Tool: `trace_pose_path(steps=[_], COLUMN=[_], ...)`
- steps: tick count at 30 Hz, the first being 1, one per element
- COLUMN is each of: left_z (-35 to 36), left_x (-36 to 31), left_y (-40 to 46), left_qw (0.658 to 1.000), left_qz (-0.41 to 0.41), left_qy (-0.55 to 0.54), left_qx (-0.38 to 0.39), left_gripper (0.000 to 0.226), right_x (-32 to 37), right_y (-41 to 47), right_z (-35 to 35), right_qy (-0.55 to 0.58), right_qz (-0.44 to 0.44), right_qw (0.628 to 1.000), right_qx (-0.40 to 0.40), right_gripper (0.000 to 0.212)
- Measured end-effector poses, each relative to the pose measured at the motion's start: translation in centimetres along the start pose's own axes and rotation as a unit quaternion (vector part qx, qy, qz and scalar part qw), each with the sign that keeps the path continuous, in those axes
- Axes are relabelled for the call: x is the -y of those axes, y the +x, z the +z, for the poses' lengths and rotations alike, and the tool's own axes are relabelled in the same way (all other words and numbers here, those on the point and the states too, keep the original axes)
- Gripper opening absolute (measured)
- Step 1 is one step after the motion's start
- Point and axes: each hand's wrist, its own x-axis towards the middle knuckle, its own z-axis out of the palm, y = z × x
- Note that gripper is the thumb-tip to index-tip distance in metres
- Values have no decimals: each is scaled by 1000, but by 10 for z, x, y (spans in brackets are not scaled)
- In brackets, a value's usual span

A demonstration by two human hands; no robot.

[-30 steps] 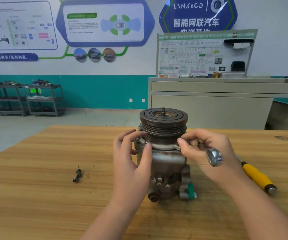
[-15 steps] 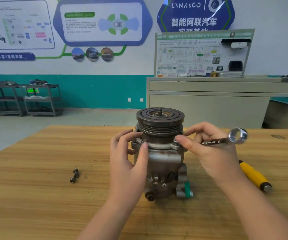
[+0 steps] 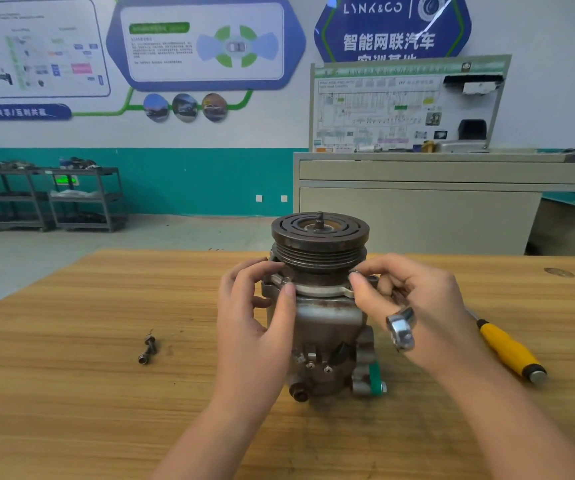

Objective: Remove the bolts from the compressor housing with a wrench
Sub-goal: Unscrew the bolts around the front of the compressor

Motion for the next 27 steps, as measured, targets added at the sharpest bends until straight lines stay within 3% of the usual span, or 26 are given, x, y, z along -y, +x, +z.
trace_pose_path(steps=[4,7,12,16,21,24,27], left_z=[-1,0,1,1,-5,-11,-39], left_x=[0,-1,-3,-9,-12,-13,12], left_y=[0,-1,-4,-5,-3,4,28], left_qw=[1000,1000,995,987,986,993,981], left_qz=[2,7,48,117,131,112,-31], left_qy=[4,24,83,103,58,41,121], left_qx=[-3,-5,-15,43,80,11,-148], left_gripper=[22,21,7,19,20,17,17], right_x=[0,4,9,19,20,19,16], right_y=[0,0,3,-5,-6,-7,-8], right_z=[0,2,0,5,12,10,4], right_qy=[12,6,95,27,-66,-32,55], right_qz=[17,-23,-77,-165,-234,-245,-182], right_qw=[1000,999,987,982,968,965,968], right_qx=[-19,-35,-105,-87,-64,-83,-164], right_gripper=[30,22,5,4,19,23,27])
